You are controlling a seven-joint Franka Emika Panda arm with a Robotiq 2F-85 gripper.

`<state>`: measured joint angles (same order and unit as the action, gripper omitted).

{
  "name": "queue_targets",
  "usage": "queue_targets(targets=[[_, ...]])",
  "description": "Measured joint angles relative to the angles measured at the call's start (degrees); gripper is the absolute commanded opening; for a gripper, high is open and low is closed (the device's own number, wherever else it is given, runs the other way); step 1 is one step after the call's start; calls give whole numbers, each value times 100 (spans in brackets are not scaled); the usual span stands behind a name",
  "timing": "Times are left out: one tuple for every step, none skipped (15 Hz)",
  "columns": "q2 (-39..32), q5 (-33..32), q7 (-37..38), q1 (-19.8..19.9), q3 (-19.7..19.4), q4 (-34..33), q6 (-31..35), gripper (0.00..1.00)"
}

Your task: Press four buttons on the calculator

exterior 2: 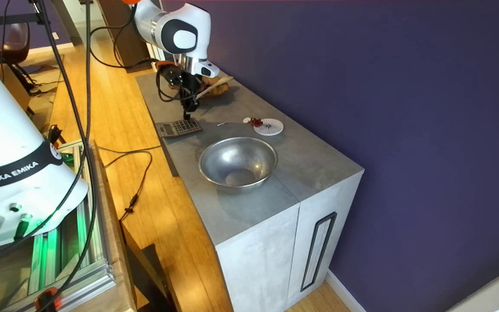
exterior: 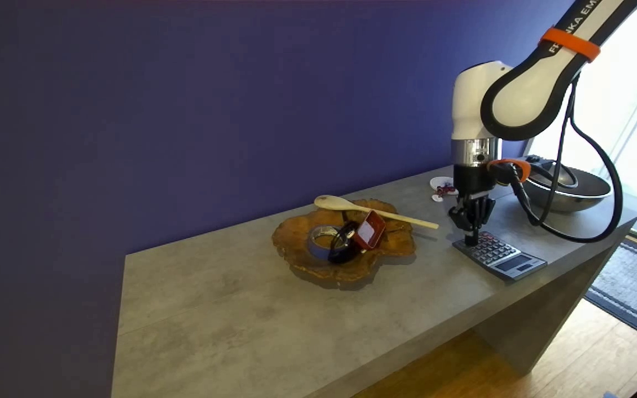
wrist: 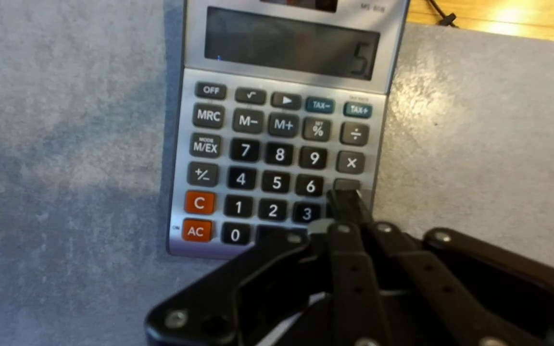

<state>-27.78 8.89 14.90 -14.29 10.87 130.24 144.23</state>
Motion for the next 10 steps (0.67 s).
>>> queue_targets(targets=[[-1, -6, 0, -6, -3, 0, 0, 0], [-2, -11, 0, -13, -6, 0, 0, 0], [-2, -14, 1, -23, -9, 0, 0, 0], [-2, -17, 5, -35, -11, 0, 0, 0], [-2, -20, 9, -49, -15, 0, 0, 0], [-2, -22, 14, -66, -21, 0, 0, 0], [-3, -27, 18, -86, -32, 0, 0, 0], [-9, -30, 21, -102, -45, -1, 0, 0], [-23, -33, 26, -111, -59, -3, 0, 0], [-48, -35, 28, -115, -75, -7, 0, 0]])
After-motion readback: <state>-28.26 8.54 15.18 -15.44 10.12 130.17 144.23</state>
